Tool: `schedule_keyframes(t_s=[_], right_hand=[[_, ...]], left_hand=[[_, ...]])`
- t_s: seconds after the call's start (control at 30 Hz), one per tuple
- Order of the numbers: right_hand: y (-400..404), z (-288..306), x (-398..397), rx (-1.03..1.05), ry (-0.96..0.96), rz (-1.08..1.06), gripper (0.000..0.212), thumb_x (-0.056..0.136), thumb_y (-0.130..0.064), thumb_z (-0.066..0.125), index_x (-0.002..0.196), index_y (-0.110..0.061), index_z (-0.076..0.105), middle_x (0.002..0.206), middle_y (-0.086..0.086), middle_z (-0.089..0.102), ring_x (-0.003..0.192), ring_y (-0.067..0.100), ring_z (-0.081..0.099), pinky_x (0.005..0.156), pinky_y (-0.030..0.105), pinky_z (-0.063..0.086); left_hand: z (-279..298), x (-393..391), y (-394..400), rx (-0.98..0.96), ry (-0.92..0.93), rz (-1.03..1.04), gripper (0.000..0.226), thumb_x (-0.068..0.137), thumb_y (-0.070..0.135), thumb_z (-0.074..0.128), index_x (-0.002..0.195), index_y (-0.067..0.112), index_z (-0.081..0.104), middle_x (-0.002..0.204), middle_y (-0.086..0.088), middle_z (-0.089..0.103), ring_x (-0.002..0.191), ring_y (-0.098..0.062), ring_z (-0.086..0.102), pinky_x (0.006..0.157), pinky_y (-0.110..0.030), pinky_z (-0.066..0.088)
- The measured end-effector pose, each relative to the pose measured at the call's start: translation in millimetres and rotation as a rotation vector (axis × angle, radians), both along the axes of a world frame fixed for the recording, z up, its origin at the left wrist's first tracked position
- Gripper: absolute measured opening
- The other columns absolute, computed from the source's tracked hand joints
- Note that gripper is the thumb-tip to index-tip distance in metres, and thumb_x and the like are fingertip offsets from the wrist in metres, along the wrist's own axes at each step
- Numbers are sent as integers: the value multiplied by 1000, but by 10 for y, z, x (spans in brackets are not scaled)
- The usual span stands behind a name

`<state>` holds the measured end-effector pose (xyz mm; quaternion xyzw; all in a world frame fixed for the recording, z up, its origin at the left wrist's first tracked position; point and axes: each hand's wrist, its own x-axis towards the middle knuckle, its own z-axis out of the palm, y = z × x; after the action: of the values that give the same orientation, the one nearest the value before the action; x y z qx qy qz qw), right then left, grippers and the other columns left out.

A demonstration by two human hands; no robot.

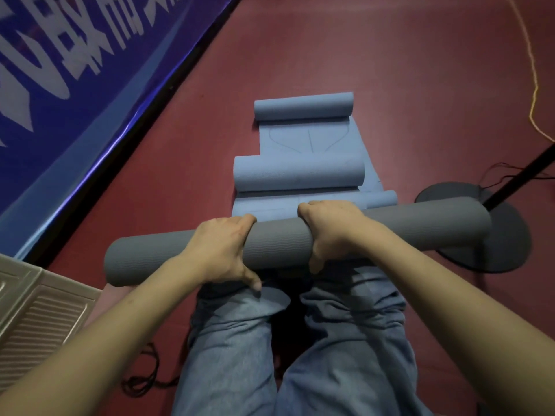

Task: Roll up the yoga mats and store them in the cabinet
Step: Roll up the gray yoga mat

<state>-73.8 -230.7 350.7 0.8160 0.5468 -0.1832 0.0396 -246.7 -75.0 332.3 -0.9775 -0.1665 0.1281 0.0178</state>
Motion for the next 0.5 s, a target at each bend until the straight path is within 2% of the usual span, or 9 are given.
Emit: schedule_keyframes(t_s=[0.17,0.27,0.33,0.43,0.5], right_hand=[[-145,-112,25,54,-63,-27,81,46,-58,88,106,-24,45,112,-2,58,101,25,61,74,36,37],[-243,-214,-64,189,-181,-17,100,46,-60,81,133,-26,43,124,-1,52,108,25,57,96,40,39],[-306,-293,-181,278,-252,-40,101,49,-53,79,138,-26,40,125,0,51,107,26,57,104,41,35],[-364,-305,-299,315,-295,-53,75,55,-43,78,121,-23,48,107,0,56,98,28,58,91,39,38],[-397,-242,-322,282,-299,-58,69,55,-41,78,115,-24,48,102,-1,57,94,27,57,82,37,35]], left_hand=[[-41,122,-64,24,5,2,94,46,85,75,113,25,47,107,6,67,95,-26,66,70,-38,49],[0,144,-33,33,-6,0,84,49,78,74,109,25,49,103,4,69,91,-28,67,70,-38,51],[38,133,-27,41,-17,3,81,48,76,74,105,25,49,100,4,69,88,-29,67,68,-38,51],[48,78,-80,51,-32,-7,79,47,77,73,103,26,50,95,4,69,83,-28,66,68,-38,51],[38,25,-140,58,-51,-17,79,47,78,72,103,27,51,94,4,70,83,-28,66,68,-38,51]])
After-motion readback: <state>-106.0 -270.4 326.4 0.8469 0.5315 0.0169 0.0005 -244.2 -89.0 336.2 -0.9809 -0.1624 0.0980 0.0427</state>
